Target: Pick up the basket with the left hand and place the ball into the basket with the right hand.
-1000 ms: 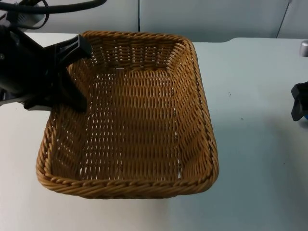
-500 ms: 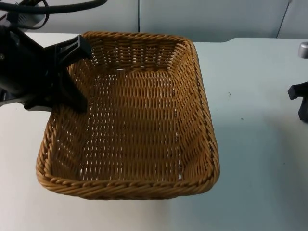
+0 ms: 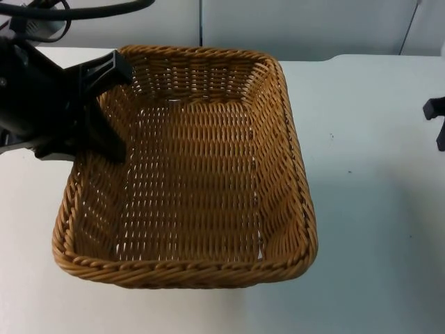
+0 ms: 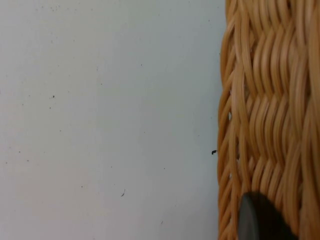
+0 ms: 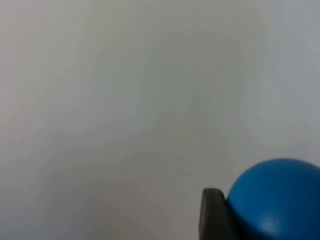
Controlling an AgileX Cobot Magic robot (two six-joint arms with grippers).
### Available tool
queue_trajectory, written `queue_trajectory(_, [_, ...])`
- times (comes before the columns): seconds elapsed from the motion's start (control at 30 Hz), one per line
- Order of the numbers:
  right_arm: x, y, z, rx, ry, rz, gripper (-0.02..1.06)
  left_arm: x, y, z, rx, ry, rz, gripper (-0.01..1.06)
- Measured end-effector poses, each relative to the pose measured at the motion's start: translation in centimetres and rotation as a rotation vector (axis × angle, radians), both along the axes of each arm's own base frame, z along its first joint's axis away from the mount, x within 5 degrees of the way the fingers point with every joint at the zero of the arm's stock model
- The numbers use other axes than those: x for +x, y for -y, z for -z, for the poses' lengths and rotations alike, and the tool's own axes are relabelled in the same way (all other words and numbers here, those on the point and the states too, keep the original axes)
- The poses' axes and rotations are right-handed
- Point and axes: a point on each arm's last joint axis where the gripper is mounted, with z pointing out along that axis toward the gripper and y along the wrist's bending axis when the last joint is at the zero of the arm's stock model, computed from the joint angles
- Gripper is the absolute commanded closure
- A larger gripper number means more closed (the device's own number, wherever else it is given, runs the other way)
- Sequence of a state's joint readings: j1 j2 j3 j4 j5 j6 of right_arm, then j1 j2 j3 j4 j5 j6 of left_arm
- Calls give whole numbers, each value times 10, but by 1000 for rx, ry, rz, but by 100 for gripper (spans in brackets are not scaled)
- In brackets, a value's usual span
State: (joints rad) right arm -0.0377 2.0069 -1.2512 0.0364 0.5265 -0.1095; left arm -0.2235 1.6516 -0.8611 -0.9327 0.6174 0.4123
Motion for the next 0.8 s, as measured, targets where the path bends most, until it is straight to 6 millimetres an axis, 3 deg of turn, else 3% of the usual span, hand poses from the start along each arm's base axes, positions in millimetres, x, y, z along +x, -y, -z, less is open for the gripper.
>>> queue_trajectory(0.07, [-5, -1, -25, 10, 34, 7, 105, 0, 0, 0, -1, 0, -1, 105])
queue_trajectory(0.1, [-5, -1, -25, 10, 34, 7, 105, 0, 0, 0, -1, 0, -1, 105])
queue_trajectory(0.23, [-22, -2, -86, 16, 132, 8, 105, 0, 0, 0, -3, -1, -2, 105])
queue_trajectory(0.27, [-22, -2, -86, 16, 132, 8, 105, 0, 0, 0, -3, -1, -2, 105])
queue_trajectory(0.37, [-39, -4, -127, 33, 211, 13, 105, 0, 0, 0, -3, -1, -2, 105])
queue_trajectory(0.4, [-39, -4, -127, 33, 211, 13, 105, 0, 0, 0, -3, -1, -2, 105])
queue_trajectory(0.57, [-74, -20, -186, 47, 344, -41, 105, 0, 0, 0, -3, -1, -2, 105])
queue_trajectory(0.6, [-74, -20, -186, 47, 344, -41, 105, 0, 0, 0, -3, -1, -2, 105])
queue_trajectory(0.7, [-92, -48, -207, 59, 396, -148, 105, 0, 0, 0, -3, -1, -2, 105])
queue_trajectory(0.8, [-98, -68, -211, 71, 403, -218, 105, 0, 0, 0, -3, -1, -2, 105])
